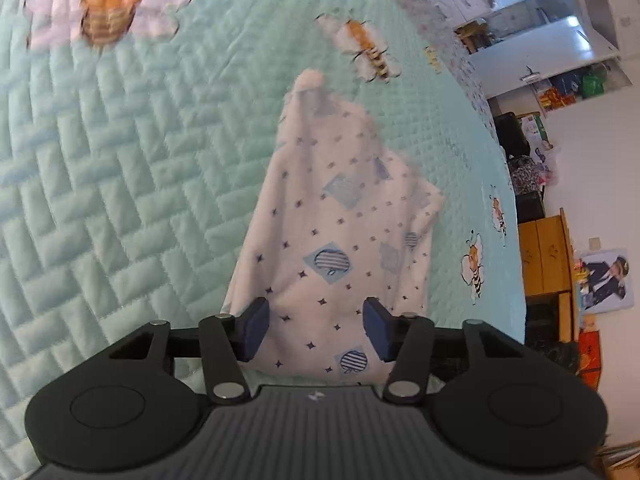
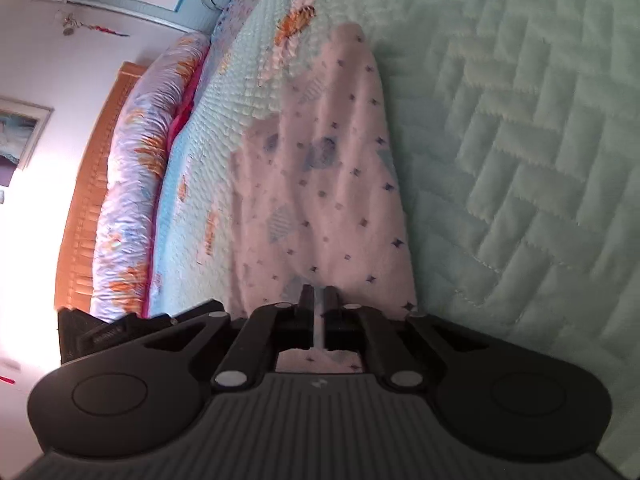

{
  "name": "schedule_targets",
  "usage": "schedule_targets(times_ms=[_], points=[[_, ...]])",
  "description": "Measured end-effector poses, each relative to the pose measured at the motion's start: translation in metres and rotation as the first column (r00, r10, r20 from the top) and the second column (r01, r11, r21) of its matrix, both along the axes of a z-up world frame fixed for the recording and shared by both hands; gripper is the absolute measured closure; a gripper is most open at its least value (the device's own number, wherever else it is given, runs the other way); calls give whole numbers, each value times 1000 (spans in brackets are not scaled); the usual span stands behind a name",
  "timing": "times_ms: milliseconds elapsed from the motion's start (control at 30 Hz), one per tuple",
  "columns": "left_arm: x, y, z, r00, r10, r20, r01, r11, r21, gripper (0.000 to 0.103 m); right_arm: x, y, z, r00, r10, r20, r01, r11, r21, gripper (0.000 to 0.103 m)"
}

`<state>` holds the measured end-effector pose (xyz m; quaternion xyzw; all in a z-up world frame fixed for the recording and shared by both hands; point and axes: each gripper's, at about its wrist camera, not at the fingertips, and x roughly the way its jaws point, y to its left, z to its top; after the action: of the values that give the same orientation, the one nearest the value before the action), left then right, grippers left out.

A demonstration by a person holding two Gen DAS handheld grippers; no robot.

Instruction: Fold clothes

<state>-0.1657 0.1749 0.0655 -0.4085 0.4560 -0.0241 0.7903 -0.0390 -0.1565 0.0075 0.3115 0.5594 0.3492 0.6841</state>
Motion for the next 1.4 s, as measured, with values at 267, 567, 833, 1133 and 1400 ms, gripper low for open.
schedule_targets(times_ms=[267, 567, 833, 1133, 1400], points=[[48, -2, -5, 1000, -12, 11, 12, 998, 56, 37, 36, 41, -7, 999, 35, 18, -35, 999, 21, 76], [58, 2, 0, 1000, -11, 20, 10, 1000, 24, 40, 53, -2, 0, 997, -82, 13, 81, 991, 106, 64], [131, 14, 5, 995, 33, 90, -39, 997, 71, 36, 117, 23, -13, 991, -124, -51, 132, 969, 209, 63], [134, 14, 1, 996, 74, 54, -81, 987, 139, 36, 124, 18, -6, 980, -194, 32, 188, 973, 133, 60], [124, -28, 8, 1000, 26, -13, -21, 959, 284, 30, 117, 12, -2, 972, -233, 19, 231, 971, 55, 51]])
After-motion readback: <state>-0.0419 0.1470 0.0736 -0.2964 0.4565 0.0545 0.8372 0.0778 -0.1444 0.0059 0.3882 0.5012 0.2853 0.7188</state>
